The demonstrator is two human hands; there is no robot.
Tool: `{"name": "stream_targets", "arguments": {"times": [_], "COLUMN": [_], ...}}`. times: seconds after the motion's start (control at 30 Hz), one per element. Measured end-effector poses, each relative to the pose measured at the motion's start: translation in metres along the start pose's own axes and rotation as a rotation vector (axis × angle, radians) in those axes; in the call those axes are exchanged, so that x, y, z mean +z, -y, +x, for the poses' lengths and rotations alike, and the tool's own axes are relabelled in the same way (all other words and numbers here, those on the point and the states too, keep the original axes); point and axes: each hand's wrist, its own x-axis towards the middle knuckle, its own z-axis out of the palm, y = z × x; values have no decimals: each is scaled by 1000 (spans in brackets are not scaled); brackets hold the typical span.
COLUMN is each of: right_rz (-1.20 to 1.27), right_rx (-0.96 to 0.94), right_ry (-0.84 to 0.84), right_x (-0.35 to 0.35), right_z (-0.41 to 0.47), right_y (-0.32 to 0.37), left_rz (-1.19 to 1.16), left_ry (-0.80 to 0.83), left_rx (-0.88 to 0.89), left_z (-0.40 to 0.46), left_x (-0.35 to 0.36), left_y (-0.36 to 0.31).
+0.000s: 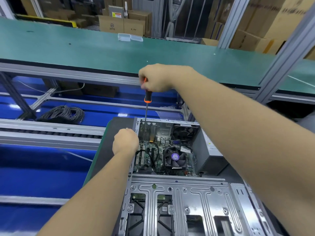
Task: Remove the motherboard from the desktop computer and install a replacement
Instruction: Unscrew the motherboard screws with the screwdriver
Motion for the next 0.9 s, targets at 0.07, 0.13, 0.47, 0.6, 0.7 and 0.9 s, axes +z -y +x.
{"name": "stream_targets", "arguments": {"times": [0.07, 0.13, 0.47, 0.6, 0.7, 0.9], "right_rz": [95, 27, -104, 50, -32, 100], "right_rx": [-20, 59, 53, -18, 59, -3], "right_ry": [127, 100, -41, 46, 39, 70], "right_x": [-8, -8, -1, -3, -3, 0], "right_z": [-6, -7, -7, -6, -8, -11], "right_y": [1, 0, -1, -1, 1, -4], "left_rz": [15, 32, 32, 34, 39, 174], "left_ry": [4, 9, 7, 5, 5, 50], "left_rx": [-5, -12, -19, -17, -5, 50], "left_z": [1, 2, 2, 3, 1, 2], "left_x": [0, 0, 2, 2, 1, 0], "left_y": [-1, 0, -1, 0, 0, -1]}}
